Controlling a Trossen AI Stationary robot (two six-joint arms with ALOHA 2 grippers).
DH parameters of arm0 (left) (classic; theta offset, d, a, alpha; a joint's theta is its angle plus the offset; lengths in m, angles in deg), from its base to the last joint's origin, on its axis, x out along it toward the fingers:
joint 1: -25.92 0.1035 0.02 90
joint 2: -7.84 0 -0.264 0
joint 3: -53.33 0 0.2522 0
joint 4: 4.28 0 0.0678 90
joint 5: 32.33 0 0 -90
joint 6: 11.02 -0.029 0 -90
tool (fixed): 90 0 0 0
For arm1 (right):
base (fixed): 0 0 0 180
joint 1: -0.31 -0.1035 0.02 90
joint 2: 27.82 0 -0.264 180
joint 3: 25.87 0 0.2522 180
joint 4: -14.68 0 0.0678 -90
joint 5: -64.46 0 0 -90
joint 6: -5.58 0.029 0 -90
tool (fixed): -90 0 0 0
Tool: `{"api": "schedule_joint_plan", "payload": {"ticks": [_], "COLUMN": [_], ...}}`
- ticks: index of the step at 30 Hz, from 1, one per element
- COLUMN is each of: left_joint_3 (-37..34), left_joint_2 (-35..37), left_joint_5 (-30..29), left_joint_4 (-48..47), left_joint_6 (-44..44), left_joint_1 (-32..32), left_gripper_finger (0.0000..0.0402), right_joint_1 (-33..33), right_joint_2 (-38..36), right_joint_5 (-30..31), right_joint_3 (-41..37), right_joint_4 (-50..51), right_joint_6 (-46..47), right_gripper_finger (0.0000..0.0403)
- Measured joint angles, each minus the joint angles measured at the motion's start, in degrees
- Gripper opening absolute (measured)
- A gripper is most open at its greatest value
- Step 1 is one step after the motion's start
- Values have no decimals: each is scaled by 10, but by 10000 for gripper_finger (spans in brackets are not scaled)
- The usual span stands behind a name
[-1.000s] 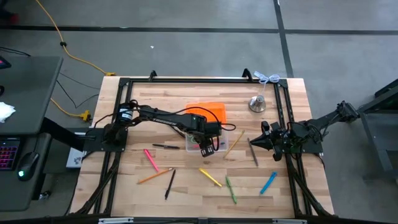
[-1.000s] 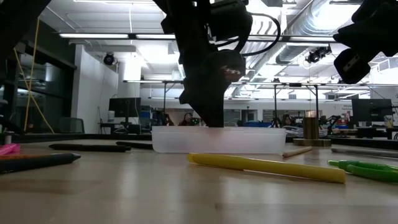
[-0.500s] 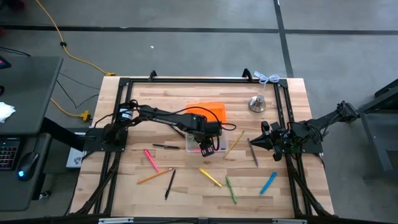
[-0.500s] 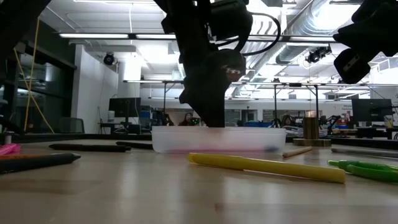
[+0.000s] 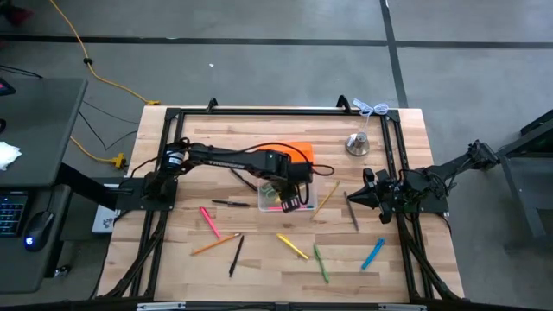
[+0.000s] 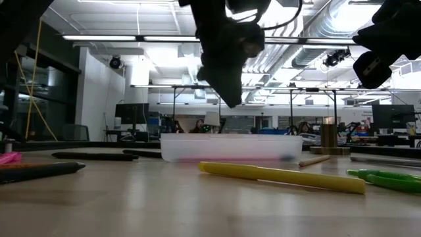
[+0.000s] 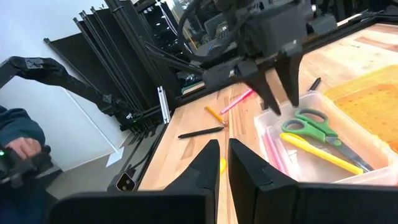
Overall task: Pick & place school supplies into a supply box
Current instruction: Put the pink pen into the container
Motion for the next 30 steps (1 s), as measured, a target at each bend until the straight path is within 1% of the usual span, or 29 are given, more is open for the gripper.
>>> {"api": "schedule_joint_plan", "payload": {"ticks": [3, 7, 12, 17, 24, 30], "left_joint_3": [22, 45, 55, 55, 56, 56], "left_joint_2": [0, 0, 3, 9, 22, 29], "left_joint_5": [-20, -23, -23, -31, -63, -67], "left_joint_4": [-57, -126, -180, -225, -242, -261], "left_joint_6": [0, 1, 8, 17, 29, 25], "left_joint_1": [0, 0, 0, 0, 0, 0], "left_gripper_finger": [152, 152, 152, 152, 152, 152], "right_joint_1": [0, 0, 0, 0, 0, 0], "right_joint_2": [0, 0, 0, 0, 0, 0], "right_joint_5": [0, -3, -4, -18, -22, -24], "right_joint_3": [0, 0, 0, 0, 0, 0], "right_joint_4": [0, 1, 2, 4, 5, 8], "right_joint_6": [0, 0, 0, 0, -4, -5], "right_gripper_finger": [12, 12, 12, 12, 12, 12]}}
